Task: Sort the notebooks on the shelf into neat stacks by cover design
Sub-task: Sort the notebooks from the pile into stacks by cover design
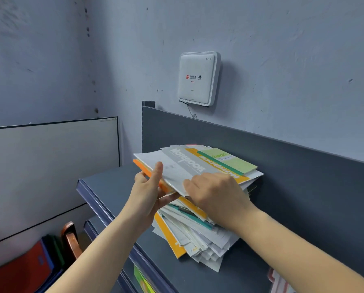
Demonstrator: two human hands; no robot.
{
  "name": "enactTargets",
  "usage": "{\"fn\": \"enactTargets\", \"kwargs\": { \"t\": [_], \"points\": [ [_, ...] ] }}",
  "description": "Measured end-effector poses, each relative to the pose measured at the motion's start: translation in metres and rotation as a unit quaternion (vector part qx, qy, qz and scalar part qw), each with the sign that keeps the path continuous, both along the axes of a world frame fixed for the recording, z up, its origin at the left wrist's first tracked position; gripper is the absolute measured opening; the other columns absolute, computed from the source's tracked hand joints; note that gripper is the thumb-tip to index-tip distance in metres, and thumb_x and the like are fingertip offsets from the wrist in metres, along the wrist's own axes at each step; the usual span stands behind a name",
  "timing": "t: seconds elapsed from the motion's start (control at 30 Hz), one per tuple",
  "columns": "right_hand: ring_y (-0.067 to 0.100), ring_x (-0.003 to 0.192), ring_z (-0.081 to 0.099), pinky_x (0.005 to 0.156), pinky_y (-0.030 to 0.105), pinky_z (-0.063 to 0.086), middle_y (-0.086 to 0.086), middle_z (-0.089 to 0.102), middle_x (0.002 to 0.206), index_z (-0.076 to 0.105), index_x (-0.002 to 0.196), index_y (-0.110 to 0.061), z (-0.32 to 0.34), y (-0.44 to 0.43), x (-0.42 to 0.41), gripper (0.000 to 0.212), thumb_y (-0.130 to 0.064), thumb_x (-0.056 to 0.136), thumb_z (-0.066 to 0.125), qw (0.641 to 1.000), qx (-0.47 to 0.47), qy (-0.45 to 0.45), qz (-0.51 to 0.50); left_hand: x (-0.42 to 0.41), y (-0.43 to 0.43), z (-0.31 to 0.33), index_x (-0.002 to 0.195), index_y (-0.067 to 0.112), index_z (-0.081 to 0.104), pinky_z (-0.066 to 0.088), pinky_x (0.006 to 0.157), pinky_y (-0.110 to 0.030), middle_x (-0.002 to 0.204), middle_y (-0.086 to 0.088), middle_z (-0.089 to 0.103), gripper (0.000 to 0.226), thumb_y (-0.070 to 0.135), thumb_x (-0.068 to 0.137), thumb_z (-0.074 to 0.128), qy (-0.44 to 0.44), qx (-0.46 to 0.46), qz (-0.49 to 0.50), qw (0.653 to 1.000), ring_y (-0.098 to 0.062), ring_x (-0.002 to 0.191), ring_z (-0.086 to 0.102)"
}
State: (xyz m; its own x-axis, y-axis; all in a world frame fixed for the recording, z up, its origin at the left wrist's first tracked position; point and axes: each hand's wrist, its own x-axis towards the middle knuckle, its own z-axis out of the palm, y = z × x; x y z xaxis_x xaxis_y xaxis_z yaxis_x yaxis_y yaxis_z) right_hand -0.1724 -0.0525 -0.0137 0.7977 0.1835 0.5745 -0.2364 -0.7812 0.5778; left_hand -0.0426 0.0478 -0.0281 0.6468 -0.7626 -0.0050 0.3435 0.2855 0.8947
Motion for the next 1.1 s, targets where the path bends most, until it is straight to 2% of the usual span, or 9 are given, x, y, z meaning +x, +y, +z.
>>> {"fn": "enactTargets", "kwargs": {
  "t": [0.07,0.13,0.2,0.3,0.37,0.5,0.63,0.93,1.1],
  "points": [
    [0.014,0.051,0.053,0.043,0.022,0.031,-0.003,0.059,0.062,0.065,0.071,-0.019,-0.006,-0.003,-0.001,0.016,-0.013,0.061,0.076,0.999,0.037,0.014,0.01,0.001,-0.001,-0.004,0.118,0.005,0.054,0.058,0.056,-0.027,0.096,-0.007,0.074,0.026,0.021,0.097,0.053,-0.007,0.02,0.002,1.0,-0.016,0.071,0.073],
    [0.017,0.078,0.064,0.062,0.027,0.049,-0.002,0.069,0.089,0.07,0.09,-0.02,-0.006,-0.006,-0.006,0.024,-0.034,0.07,0.069,0.99,0.138,0.034,0.009,0.0,-0.001,-0.008,0.11,0.007,0.058,0.059,0.057,-0.027,0.088,-0.001,0.075,0.015,0.01,0.098,0.05,-0.015,0.034,0.008,0.999,-0.013,0.071,0.072],
    [0.015,0.12,0.05,0.102,0.032,0.037,-0.006,0.057,0.129,0.062,0.122,-0.026,0.001,-0.012,-0.013,0.071,-0.07,0.069,0.047,0.947,0.306,0.093,-0.024,0.002,0.0,-0.013,0.113,0.007,0.057,0.057,0.054,-0.026,0.091,-0.001,0.073,0.017,0.008,0.099,0.048,-0.021,0.045,0.014,0.999,-0.012,0.07,0.071],
    [0.008,0.137,0.028,0.111,0.025,0.017,-0.01,0.038,0.148,0.044,0.14,-0.029,0.013,-0.032,-0.028,0.116,-0.097,0.05,0.022,0.868,0.488,0.092,-0.032,0.008,0.002,-0.018,0.121,0.003,0.053,0.054,0.05,-0.024,0.099,-0.004,0.07,0.024,0.008,0.1,0.045,-0.014,0.059,0.026,0.998,-0.009,0.06,0.066],
    [0.011,0.137,0.031,0.112,0.028,0.022,-0.005,0.037,0.149,0.041,0.142,-0.025,0.021,-0.051,-0.034,0.112,-0.095,0.057,0.022,0.841,0.537,0.03,-0.065,0.012,0.004,-0.019,0.123,0.002,0.053,0.053,0.05,-0.025,0.1,-0.005,0.069,0.025,0.009,0.1,0.045,-0.02,0.07,0.03,0.997,-0.008,0.056,0.063],
    [0.019,0.132,0.04,0.108,0.039,0.036,0.001,0.04,0.148,0.035,0.145,-0.024,0.022,-0.084,-0.037,0.06,-0.051,0.092,0.047,0.796,0.57,0.013,-0.203,0.017,0.01,-0.02,0.119,0.006,0.054,0.051,0.049,-0.026,0.098,-0.003,0.068,0.022,0.007,0.1,0.044,-0.021,0.079,0.039,0.996,-0.009,0.057,0.063],
    [0.01,0.106,0.056,0.094,0.033,0.047,-0.01,0.058,0.123,0.05,0.129,-0.028,0.031,-0.09,-0.036,0.063,-0.065,0.078,0.055,0.719,0.665,0.086,-0.181,0.017,0.014,-0.017,0.113,0.011,0.054,0.048,0.058,-0.031,0.103,-0.001,0.066,0.018,0.007,0.098,0.044,-0.025,0.089,0.072,0.993,-0.019,0.082,0.062],
    [0.01,0.1,0.058,0.086,0.032,0.052,-0.006,0.059,0.117,0.05,0.128,-0.025,0.036,-0.089,-0.046,0.058,-0.063,0.084,0.051,0.761,0.589,0.149,-0.229,0.018,0.019,-0.018,0.12,0.009,0.052,0.045,0.059,-0.03,0.111,-0.002,0.064,0.024,0.005,0.097,0.044,-0.037,0.095,0.096,0.99,-0.022,0.091,0.059],
    [0.019,0.077,0.057,0.061,0.03,0.047,0.0,0.065,0.103,0.056,0.109,-0.022,0.025,-0.079,-0.046,0.028,-0.035,0.087,0.045,0.885,0.409,0.07,-0.213,0.012,0.017,-0.022,0.123,0.009,0.051,0.046,0.061,-0.031,0.113,-0.003,0.064,0.027,0.006,0.098,0.043,-0.039,0.098,0.089,0.99,-0.022,0.092,0.06]
  ]
}}
